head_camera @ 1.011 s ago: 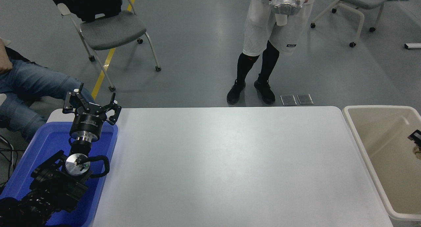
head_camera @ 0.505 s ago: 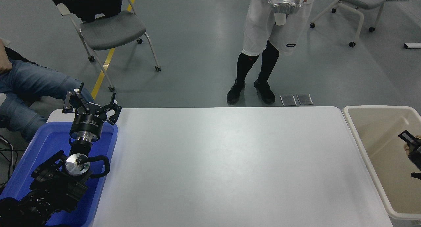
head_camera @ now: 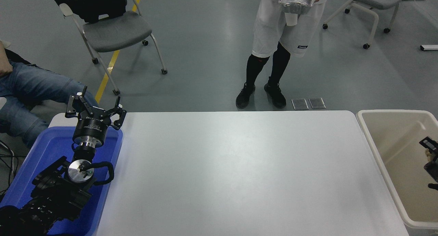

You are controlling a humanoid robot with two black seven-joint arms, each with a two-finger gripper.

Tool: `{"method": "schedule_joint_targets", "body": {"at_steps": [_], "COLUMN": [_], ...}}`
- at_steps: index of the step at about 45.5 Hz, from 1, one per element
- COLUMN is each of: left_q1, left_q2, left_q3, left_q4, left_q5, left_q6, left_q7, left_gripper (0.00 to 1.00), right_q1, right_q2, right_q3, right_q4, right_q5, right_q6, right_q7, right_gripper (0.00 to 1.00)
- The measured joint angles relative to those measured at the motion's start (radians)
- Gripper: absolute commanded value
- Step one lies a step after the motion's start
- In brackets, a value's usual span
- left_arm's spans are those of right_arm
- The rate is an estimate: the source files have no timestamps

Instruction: Pick up paper ball place in dustbin

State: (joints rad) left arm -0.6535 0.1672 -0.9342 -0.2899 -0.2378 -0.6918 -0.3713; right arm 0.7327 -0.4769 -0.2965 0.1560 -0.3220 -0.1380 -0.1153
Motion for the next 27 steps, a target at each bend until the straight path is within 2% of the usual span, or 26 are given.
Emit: {"method": "schedule_joint_targets", "body": {"at_steps": [14, 27], "left_q1": [0.000, 0.000], "left_q2": [0.000, 0.000], "left_q3": [0.000, 0.000], "left_q4": [0.000, 0.000], "left_q5": [0.000, 0.000], "left_q6": [0.000, 0.000], "left_q7": [0.000, 0.000], "left_gripper": [0.99, 0.99], "right_q1": [0.007, 0.011], "right_q2": [-0.010, -0.115], "right_q3": [0.037, 0.300], "right_q4": [0.021, 0.186], "right_q5": [0.001, 0.000], "right_q6": [-0.004, 0.002], "right_q7": [0.000, -0.001], "right_gripper": [1.00, 1.00]}}
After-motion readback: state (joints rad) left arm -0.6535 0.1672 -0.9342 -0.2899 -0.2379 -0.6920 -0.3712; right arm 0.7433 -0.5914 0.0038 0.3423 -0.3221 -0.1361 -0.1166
